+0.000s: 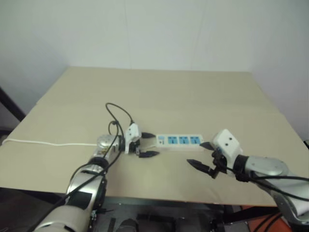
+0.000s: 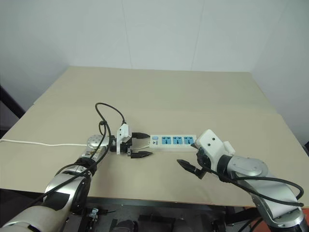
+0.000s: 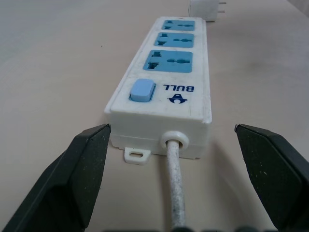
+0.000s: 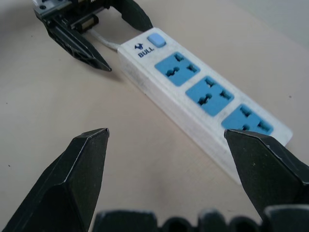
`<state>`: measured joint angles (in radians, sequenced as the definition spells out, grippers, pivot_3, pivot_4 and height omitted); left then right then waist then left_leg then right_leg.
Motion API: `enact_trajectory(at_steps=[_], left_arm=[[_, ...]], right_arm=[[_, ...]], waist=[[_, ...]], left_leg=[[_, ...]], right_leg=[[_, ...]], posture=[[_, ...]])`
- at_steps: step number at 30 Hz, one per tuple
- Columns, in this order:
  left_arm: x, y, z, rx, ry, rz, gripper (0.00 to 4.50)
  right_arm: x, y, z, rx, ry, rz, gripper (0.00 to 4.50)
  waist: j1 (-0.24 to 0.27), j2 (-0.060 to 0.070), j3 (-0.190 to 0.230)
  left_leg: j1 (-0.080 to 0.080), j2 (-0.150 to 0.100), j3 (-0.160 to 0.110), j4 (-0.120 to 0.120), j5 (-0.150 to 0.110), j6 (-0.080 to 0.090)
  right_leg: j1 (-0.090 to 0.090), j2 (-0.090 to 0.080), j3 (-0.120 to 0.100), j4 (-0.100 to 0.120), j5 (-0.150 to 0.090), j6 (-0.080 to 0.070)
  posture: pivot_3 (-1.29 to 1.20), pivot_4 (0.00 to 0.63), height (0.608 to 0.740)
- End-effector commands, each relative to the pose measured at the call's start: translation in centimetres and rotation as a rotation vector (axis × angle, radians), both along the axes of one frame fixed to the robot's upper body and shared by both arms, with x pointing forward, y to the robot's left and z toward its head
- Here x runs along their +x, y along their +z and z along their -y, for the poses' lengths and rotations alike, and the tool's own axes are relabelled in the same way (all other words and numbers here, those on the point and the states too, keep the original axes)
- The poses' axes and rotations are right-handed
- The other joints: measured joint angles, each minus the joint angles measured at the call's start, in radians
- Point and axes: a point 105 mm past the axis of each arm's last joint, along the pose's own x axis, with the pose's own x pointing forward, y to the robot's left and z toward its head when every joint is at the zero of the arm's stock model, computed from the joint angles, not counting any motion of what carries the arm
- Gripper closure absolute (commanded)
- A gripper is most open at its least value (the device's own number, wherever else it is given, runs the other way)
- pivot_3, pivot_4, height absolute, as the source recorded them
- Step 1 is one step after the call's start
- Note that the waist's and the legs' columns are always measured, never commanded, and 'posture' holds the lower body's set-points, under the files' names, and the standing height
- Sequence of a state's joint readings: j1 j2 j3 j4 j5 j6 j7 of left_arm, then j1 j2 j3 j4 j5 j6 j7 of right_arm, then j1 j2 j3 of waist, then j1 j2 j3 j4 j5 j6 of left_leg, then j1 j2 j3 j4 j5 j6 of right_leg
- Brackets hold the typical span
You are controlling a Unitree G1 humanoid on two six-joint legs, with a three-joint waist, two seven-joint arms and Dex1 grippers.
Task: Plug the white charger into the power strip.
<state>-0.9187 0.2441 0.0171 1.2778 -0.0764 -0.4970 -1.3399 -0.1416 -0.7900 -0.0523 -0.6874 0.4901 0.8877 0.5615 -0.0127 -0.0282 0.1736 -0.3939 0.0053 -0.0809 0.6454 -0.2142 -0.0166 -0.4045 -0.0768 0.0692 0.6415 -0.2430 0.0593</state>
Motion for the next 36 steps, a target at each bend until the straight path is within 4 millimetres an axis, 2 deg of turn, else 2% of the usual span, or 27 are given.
enact_trajectory(at_steps=[1, 9, 12, 15, 17, 22, 28, 31, 33, 36], left_arm=[[0.9, 1.5, 0.8, -0.016, 0.024, 0.059, 0.02], [2.0, 3.3, 0.6, -0.004, 0.061, 0.111, 0.02], [1.5, 2.9, 1.3, -0.004, 0.009, 0.062, 0.02], [0.2, 1.5, 2.0, 0.012, -0.098, -0.070, 0.02], [-0.4, 0.7, 2.1, 0.047, -0.131, -0.088, 0.02], [-0.5, 0.4, 1.9, 0.043, -0.120, -0.067, 0.02], [-0.7, -0.2, 0.3, 0.120, -0.121, -0.003, 0.02], [-0.7, 0.0, -0.4, 0.099, -0.109, 0.018, 0.60], [-1.0, -0.5, -0.8, 0.122, -0.109, 0.029, 1.16], [-1.1, -1.0, -0.9, 0.130, -0.106, 0.031, 1.25]], right_arm=[[-0.2, 0.7, 0.1, -0.011, -0.015, 0.036, 0.00], [-0.7, 0.6, 0.9, -0.030, -0.043, 0.035, 0.00], [-0.9, 0.5, 0.7, -0.026, -0.046, 0.034, 0.00], [-0.8, 0.5, 0.8, -0.026, -0.058, 0.038, 0.00], [-0.8, 0.6, 0.9, -0.029, -0.063, 0.040, 0.00], [-0.7, 0.7, 0.7, -0.029, -0.065, 0.045, 0.00], [-0.3, 0.4, 0.4, -0.028, -0.066, 0.047, 0.00], [0.1, 0.2, 0.4, -0.035, -0.071, 0.053, 0.00], [0.5, 0.2, 0.4, -0.035, -0.075, 0.057, 0.00], [0.9, 0.2, 0.3, -0.037, -0.078, 0.064, 0.00]], waist=[[0.001, 0.000, 0.000], [-0.005, 0.000, 0.000], [-0.005, 0.000, 0.000], [-0.005, 0.000, 0.000], [-0.005, 0.000, 0.000], [-0.003, 0.000, 0.000], [-0.006, 0.000, 0.000], [-0.006, 0.000, 0.000], [-0.007, 0.000, 0.000], [-0.008, 0.000, 0.000]], left_leg=[[0.000, 0.000, 0.000, 0.000, 0.000, 0.000], [0.000, 0.000, 0.000, 0.000, 0.000, 0.000], [0.000, 0.000, 0.000, 0.000, 0.000, 0.000], [0.000, 0.000, 0.000, 0.000, 0.000, 0.000], [0.000, 0.000, 0.000, 0.000, 0.000, 0.000], [0.001, 0.000, 0.000, 0.000, 0.000, 0.000], [0.001, 0.000, 0.000, 0.000, 0.000, 0.000], [0.001, 0.000, 0.000, 0.000, 0.000, 0.000], [0.001, 0.000, 0.000, 0.000, 0.000, 0.000], [0.002, 0.000, 0.000, 0.000, 0.000, 0.000]], right_leg=[[0.000, 0.000, 0.000, 0.000, 0.000, 0.000], [0.000, 0.000, 0.000, 0.000, 0.000, 0.000], [0.000, 0.000, 0.000, 0.000, 0.000, 0.000], [0.000, 0.000, 0.000, 0.000, 0.000, 0.000], [0.000, 0.000, 0.000, 0.000, 0.000, 0.000], [0.001, 0.000, 0.000, 0.000, 0.000, 0.000], [0.001, 0.000, 0.000, 0.000, 0.000, 0.000], [0.000, 0.000, 0.000, 0.001, 0.000, 0.000], [0.001, 0.000, 0.000, 0.000, 0.000, 0.000], [0.001, 0.000, 0.000, 0.001, 0.000, 0.000]], posture=[[0.00, 0.150, 0.740], [0.00, 0.150, 0.740], [0.00, 0.150, 0.740], [0.00, 0.150, 0.740], [0.00, 0.150, 0.740], [0.00, 0.150, 0.740], [0.00, 0.150, 0.740], [0.00, 0.150, 0.740], [0.00, 0.150, 0.740], [0.00, 0.150, 0.740]])
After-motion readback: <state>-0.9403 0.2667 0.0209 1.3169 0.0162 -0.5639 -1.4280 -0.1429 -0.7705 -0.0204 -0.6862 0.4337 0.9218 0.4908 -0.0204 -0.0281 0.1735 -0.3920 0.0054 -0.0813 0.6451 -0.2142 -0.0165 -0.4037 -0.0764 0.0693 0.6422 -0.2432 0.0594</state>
